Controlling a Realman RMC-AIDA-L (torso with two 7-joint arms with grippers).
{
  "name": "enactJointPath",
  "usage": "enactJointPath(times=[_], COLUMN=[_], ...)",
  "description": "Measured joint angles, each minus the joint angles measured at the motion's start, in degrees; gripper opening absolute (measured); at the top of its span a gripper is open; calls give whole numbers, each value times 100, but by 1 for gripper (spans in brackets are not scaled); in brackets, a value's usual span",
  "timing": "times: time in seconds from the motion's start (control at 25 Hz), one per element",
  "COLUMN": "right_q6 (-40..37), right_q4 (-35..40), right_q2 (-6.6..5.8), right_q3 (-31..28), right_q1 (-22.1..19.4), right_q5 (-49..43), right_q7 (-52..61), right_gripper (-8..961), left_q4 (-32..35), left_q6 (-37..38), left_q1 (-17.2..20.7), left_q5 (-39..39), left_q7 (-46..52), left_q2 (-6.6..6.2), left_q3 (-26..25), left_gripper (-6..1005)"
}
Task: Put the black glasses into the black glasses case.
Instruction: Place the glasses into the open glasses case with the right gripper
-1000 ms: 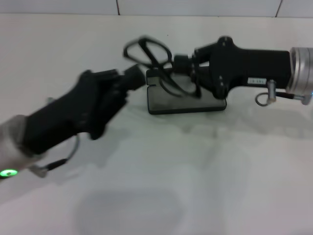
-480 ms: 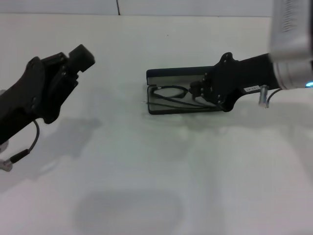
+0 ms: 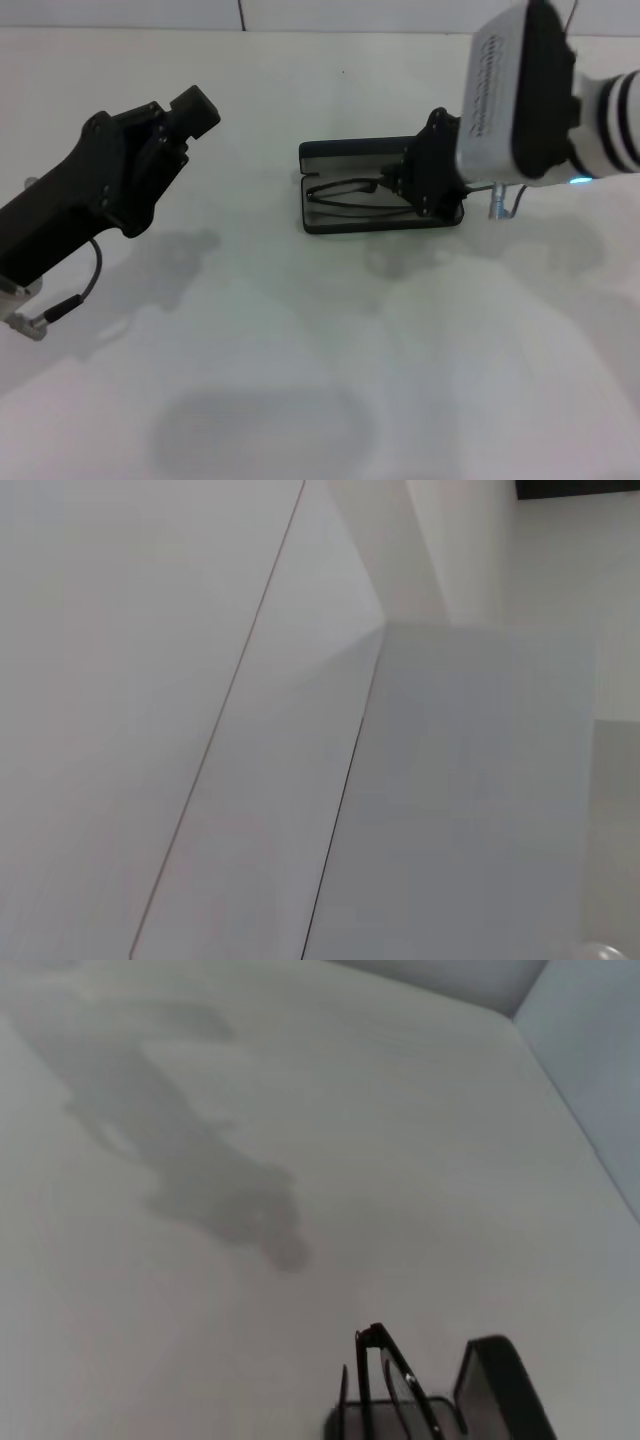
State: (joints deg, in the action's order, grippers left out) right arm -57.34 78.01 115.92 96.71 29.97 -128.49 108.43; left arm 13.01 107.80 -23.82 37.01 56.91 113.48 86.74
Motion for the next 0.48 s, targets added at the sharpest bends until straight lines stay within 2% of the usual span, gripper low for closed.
enactJointPath(times=[0.24, 0.48], right_q6=[837, 1343], right_q4=[-288, -543], right_q2=[0, 4], right_q3=[428, 639], right_q1=[-46, -64], right_q5=[-176, -183], right_q7=[-124, -266], right_gripper=[54, 64], left_q4=[0, 0], left_q6=[-107, -236], left_q1=[-6, -20], left_q5=[-27, -32], left_q7=[-2, -13], left_q2=[9, 13], left_q3=[0, 0], left_gripper=[31, 31])
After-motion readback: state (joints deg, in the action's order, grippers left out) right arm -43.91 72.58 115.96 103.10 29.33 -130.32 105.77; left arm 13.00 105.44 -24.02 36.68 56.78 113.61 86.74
